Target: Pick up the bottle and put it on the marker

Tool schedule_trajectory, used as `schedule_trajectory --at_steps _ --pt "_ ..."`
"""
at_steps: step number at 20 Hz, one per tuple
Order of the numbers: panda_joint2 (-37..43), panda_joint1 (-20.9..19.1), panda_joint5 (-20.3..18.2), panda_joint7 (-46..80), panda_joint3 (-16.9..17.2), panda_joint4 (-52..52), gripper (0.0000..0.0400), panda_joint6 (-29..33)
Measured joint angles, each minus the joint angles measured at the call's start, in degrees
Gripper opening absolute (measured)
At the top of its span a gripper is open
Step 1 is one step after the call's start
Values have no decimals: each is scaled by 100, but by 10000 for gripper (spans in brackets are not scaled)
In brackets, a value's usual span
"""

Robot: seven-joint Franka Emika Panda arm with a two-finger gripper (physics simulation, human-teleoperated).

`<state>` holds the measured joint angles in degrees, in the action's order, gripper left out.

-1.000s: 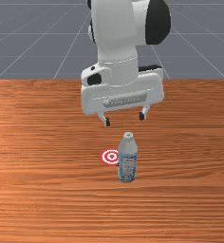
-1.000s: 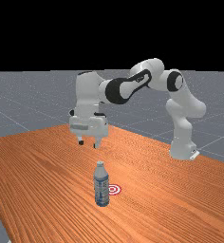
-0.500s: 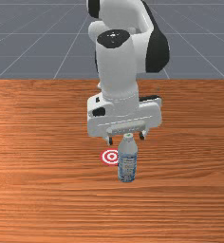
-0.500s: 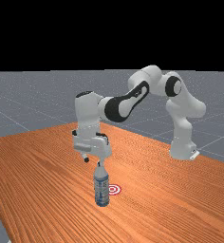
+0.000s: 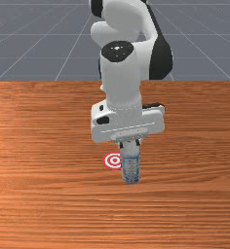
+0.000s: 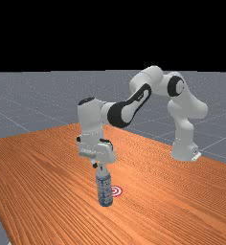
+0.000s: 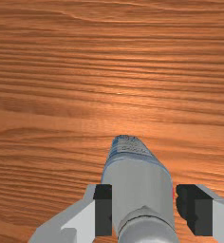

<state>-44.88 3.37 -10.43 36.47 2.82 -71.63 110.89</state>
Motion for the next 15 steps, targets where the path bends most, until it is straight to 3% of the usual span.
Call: schedule_trajectory --at_steps 6,11,12,14,15 --pt "1097 166 207 19 76 -1221 201 100" --pt "1229 145 306 29 183 -1746 200 309" --pt "1225 134 316 28 197 -1772 279 342" --pt "1232 127 320 19 204 -1793 355 405" --pt "1242 125 305 25 200 -1794 216 424"
